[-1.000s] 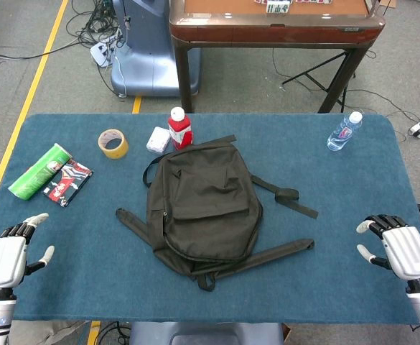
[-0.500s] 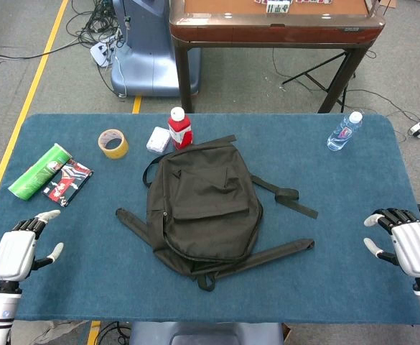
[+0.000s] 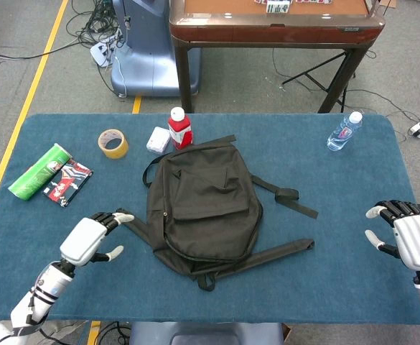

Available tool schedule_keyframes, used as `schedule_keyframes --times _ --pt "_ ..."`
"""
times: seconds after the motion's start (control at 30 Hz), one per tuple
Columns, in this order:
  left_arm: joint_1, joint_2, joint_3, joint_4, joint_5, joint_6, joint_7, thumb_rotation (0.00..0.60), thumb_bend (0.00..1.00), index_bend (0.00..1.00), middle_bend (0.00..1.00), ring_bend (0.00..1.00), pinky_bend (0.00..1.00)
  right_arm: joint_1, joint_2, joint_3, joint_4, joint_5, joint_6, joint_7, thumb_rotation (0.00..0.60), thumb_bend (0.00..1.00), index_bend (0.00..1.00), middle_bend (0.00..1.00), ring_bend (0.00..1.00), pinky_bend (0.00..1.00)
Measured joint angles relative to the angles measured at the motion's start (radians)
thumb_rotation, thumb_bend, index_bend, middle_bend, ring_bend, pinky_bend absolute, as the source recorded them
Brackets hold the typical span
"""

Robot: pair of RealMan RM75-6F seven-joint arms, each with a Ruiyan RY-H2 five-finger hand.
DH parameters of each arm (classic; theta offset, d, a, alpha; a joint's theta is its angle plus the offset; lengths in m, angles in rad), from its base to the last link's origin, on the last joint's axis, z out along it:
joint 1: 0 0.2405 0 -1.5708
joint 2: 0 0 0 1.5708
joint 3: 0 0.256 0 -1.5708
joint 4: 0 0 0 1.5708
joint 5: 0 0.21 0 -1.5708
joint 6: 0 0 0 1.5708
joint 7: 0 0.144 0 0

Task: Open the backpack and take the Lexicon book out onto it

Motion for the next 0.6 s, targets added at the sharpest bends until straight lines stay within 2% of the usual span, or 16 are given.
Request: schedule_keyframes --times 0.3,0.6 --pt "-0.119 -0.146 -0.010 0.063 0.009 -0.135 0.098 0.600 0.32 0.10 0.13 0.16 0.26 0.000 -0.002 0.005 0.005 0.002 -0.004 0.004 0.600 0.19 0.46 0.42 0.34 0.36" --pt "-0.199 -0.267 -0.021 0.123 -0.037 -0.231 0.214 0.600 0.32 0.09 0.12 0.15 0.26 -0.004 -0.004 0.009 0.020 0.008 -0.004 0.020 0.600 0.20 0.46 0.42 0.34 0.36"
